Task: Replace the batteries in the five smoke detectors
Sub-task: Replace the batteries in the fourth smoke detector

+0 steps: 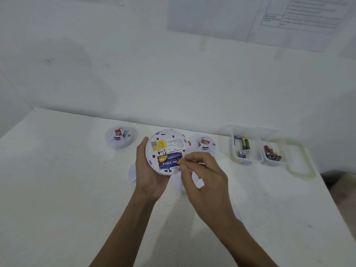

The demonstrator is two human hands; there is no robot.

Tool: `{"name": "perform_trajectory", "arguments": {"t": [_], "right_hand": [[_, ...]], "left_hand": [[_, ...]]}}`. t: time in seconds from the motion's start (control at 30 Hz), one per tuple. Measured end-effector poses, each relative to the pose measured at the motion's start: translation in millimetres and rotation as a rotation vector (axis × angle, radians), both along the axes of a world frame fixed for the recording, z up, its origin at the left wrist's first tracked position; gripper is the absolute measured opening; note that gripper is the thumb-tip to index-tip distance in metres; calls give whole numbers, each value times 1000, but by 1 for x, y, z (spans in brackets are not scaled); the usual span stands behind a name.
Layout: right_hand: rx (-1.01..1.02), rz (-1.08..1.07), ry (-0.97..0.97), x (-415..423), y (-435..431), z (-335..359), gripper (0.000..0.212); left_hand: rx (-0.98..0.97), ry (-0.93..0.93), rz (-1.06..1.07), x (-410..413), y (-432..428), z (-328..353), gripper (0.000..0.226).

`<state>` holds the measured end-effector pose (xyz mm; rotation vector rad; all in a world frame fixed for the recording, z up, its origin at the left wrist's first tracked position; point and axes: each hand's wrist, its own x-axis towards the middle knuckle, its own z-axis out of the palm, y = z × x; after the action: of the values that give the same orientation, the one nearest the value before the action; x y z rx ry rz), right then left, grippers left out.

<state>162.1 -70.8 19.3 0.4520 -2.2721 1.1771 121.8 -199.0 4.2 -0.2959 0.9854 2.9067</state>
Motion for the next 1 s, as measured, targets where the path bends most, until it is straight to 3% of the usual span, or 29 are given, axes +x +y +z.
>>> {"name": "perform_trajectory", "arguments": {"t": [0.17, 0.27, 0.33, 0.43, 0.5, 0.73, 1.0], "right_hand": [[-42, -47, -46, 1, 17, -4, 34], [-40, -79, -127, 2, 35, -7, 31], [-4, -101, -178, 3, 48, -12, 29], [78, -168, -285, 4, 65, -25, 15], [157, -200, -395, 2, 74, -35, 17], [504, -321, -934, 7, 101, -70, 51], [628, -423, -997, 16, 95, -89, 37]], "left_hand": [[68, 42, -27, 2, -2, -10, 50], [83, 19, -116, 0, -2, -12, 87], [100, 30, -156, 0, -3, -12, 92], [71, 47, -182, 0, -4, -16, 89], [75, 53, -191, 1, -4, -16, 83], [128, -9, -242, 10, 2, -8, 67], [158, 0, -291, 14, 11, -12, 53]]}}
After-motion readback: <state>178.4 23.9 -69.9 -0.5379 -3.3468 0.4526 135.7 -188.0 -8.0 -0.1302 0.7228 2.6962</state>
